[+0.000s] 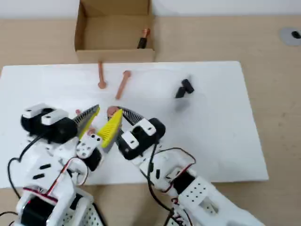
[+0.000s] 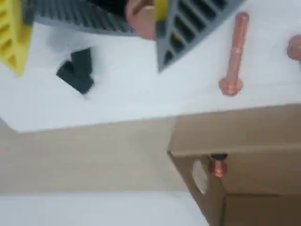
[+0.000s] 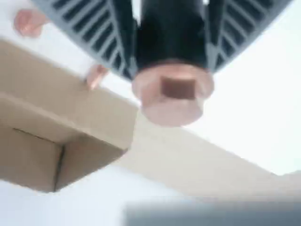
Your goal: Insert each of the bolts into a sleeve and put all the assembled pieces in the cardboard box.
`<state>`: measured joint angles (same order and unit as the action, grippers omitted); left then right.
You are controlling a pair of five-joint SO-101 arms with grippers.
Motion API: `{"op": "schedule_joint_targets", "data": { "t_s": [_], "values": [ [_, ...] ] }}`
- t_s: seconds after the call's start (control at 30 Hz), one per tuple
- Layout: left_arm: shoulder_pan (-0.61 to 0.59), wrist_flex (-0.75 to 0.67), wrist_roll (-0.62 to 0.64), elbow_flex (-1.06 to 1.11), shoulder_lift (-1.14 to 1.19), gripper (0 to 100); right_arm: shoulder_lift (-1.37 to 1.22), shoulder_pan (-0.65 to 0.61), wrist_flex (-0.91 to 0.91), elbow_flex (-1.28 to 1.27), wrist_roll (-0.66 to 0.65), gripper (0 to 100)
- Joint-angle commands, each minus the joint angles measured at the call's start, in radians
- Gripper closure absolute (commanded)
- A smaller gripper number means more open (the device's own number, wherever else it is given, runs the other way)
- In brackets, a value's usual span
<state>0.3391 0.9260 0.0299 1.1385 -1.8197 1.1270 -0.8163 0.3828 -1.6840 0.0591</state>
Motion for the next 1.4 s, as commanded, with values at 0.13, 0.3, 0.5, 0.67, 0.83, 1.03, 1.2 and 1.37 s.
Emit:
{"op": "schedule_joint_targets", "data": {
  "t_s": [0.13, 0.3, 0.5, 0.67, 0.83, 1.03, 1.2, 1.37],
  "values": [
    [-0.087, 0.012, 0.008, -0.155, -0.005, 80, 0.01, 0.087, -0.074, 0.119, -0.003, 98.9],
    [-0.321, -0.006, 0.057, -0.269, 0.005, 80, -0.111, 0.182, -0.321, 0.395, -0.005, 98.9],
    [-0.565, 0.046, -0.025, -0.304, 0.228, 80, -0.529, 0.335, -0.371, 0.831, 0.0, 98.9],
    [-0.571, 0.13, -0.066, -0.347, 0.447, 80, -0.915, 0.4, -0.454, 1.216, -0.005, 98.9],
    [-0.575, 0.143, -0.034, -0.338, 0.558, 80, -1.253, 0.426, -0.548, 1.595, -0.002, 98.9],
    [-0.571, 0.104, 0.026, -0.287, 0.565, 80, -1.612, 0.458, -0.637, 2.018, -0.005, 98.9],
    [-0.571, 0.061, 0.025, -0.203, 0.567, 80, -1.888, 0.489, -0.736, 2.4, -0.005, 98.9],
    [-0.571, 0.029, 0.023, -0.141, 0.567, 80, -2.152, 0.503, -0.775, 2.756, -0.063, 98.9]
  ]
}}
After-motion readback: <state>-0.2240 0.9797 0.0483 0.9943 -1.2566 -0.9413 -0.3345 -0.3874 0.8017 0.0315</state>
